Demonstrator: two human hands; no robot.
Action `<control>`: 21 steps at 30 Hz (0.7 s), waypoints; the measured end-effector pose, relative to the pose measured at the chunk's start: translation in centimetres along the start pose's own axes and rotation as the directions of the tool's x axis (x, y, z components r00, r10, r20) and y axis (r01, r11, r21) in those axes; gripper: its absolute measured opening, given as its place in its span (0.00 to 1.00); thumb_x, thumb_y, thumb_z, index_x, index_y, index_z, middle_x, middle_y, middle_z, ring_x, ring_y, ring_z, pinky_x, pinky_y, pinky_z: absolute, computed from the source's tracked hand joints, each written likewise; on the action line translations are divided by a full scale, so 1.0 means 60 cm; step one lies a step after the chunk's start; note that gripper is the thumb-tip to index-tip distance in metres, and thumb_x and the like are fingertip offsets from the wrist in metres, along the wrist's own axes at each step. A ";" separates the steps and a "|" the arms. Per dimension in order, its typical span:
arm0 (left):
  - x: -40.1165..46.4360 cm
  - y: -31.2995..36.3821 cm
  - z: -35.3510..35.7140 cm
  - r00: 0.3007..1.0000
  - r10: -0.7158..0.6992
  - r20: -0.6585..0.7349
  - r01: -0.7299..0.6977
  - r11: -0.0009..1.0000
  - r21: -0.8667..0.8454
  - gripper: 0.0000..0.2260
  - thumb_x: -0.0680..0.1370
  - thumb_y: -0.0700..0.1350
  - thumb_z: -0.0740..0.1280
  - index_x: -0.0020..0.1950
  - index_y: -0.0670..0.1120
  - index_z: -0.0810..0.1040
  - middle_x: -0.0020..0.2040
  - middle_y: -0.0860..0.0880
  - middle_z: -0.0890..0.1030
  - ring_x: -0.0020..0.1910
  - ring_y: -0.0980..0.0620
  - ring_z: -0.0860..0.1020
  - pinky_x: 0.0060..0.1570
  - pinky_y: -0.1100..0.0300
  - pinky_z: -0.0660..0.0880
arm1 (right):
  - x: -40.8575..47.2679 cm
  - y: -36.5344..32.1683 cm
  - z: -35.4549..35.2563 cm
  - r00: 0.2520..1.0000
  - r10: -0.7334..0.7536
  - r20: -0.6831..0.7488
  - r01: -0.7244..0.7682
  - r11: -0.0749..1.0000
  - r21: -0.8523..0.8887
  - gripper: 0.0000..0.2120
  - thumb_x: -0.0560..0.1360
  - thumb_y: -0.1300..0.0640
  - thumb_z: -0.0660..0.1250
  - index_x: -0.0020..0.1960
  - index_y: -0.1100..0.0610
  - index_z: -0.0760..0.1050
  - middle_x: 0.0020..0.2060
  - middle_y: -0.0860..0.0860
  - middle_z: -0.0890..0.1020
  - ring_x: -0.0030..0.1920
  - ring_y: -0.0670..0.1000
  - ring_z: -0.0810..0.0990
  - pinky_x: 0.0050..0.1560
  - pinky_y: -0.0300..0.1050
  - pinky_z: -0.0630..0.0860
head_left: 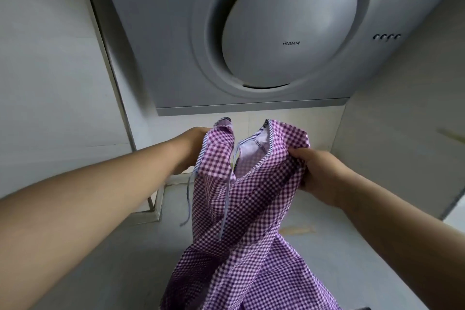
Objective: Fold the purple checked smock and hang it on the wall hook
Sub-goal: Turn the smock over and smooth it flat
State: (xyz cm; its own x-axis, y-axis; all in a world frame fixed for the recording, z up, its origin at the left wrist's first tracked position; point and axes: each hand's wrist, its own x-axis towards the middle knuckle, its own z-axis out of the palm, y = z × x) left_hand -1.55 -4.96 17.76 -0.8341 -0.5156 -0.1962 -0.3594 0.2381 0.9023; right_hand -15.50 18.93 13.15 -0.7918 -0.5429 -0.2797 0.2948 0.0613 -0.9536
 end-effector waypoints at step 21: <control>-0.271 0.013 0.163 0.977 0.195 -0.082 -0.136 0.874 0.466 0.31 0.77 0.67 0.70 0.77 0.66 0.60 0.74 0.49 0.72 0.71 0.47 0.74 0.68 0.50 0.71 | -0.188 0.023 -0.087 0.976 0.007 0.218 0.041 0.976 -0.214 0.08 0.83 0.56 0.64 0.53 0.60 0.79 0.52 0.58 0.86 0.53 0.58 0.85 0.58 0.54 0.80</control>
State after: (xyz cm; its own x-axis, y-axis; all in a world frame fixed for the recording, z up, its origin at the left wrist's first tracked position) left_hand 7.63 11.65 17.91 -0.8511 -0.5248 0.0161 -0.3960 0.6618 0.6366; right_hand -8.99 29.52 14.41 -0.6538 -0.7123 -0.2554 0.1405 0.2173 -0.9659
